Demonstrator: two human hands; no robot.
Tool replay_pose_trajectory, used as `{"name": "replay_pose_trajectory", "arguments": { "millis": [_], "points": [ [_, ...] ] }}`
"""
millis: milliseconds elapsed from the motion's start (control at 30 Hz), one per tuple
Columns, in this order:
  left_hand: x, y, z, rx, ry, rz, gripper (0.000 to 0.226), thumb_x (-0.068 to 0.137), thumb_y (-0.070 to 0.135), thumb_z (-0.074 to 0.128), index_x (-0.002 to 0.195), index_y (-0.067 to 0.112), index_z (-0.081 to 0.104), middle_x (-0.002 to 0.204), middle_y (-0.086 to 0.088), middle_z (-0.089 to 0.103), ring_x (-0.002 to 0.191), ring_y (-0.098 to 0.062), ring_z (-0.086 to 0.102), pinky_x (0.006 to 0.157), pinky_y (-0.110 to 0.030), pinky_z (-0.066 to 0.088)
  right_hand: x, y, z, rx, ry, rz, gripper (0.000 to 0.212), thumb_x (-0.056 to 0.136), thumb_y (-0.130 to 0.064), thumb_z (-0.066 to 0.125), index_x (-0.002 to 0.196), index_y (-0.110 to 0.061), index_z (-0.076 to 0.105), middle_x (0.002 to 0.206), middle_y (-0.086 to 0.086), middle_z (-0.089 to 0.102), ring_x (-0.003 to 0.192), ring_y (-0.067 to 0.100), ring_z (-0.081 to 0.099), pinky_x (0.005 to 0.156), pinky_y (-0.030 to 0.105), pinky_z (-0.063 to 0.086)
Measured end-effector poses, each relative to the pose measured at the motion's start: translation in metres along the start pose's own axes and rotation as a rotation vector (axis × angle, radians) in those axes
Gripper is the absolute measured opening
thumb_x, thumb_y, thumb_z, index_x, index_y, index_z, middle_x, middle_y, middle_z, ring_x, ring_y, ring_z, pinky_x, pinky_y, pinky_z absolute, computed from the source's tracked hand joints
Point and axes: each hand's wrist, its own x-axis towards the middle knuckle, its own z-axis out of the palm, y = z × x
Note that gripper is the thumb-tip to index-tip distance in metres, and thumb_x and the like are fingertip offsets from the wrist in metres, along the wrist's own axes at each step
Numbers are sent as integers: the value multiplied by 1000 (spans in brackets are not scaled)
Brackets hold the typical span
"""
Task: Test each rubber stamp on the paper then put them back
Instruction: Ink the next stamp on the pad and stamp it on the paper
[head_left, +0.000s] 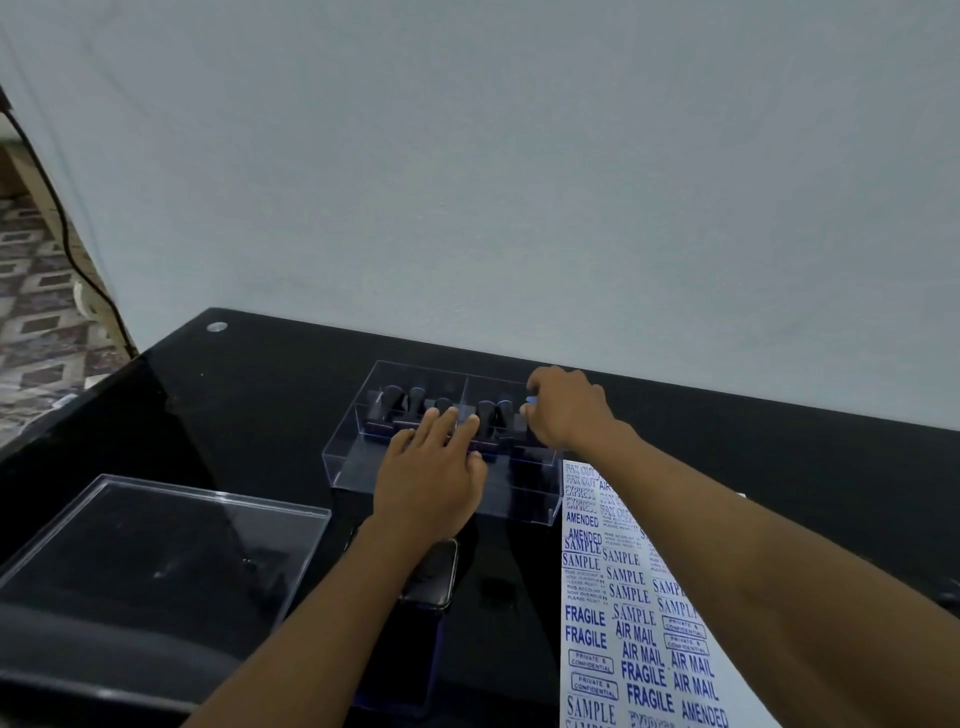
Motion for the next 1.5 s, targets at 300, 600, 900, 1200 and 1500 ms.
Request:
{"name": "replay_pose_trajectory", "arguments": {
  "millis": [300, 600, 900, 1200, 1500],
  "points": [
    [4, -1, 2, -21, -22, 0, 53, 101, 39, 21, 153, 27, 16, 162, 2, 13, 149, -17, 4, 119, -37, 10, -8, 0, -25, 170, 23, -67, 19, 94, -20, 59, 103, -7, 69, 105, 9, 68, 84, 19, 60, 73, 25, 44],
    [-1, -1, -26, -341, -20, 9, 45, 103, 34, 35, 144, 16, 39, 154, -1, 31, 148, -19, 15, 119, -40, 9, -68, -10, -68, 177, 107, -265, 27, 91, -22, 64, 117, -15, 66, 117, 4, 66, 101, 18, 59, 85, 20, 38],
    [-58, -26, -101, -301, -82, 43, 29, 95, 25, 54, 117, 10, 64, 120, -11, 62, 103, -22, 57, 90, -34, 46, -130, -48, -70, 196, 44, -336, 26, 91, -16, 62, 115, -12, 69, 113, 3, 67, 99, 18, 61, 79, 19, 39],
    [-123, -58, -96, 64, -595, -18, 106, 62, 49, 84, 149, 27, 29, 148, 2, 34, 134, -24, 36, 109, -41, 35, -190, -89, -2, 191, -135, -472, 15, 91, -18, 64, 89, -4, 69, 86, 10, 67, 73, 24, 61, 67, 34, 52],
    [-119, -58, -82, 237, -618, 37, 89, 60, 35, 88, 139, 27, 45, 134, -1, 41, 124, -26, 42, 102, -43, 42, -186, -97, 30, 106, -203, -490, 15, 91, -14, 62, 76, -13, 57, 86, 6, 53, 75, 21, 54, 66, 30, 43]
  ]
}}
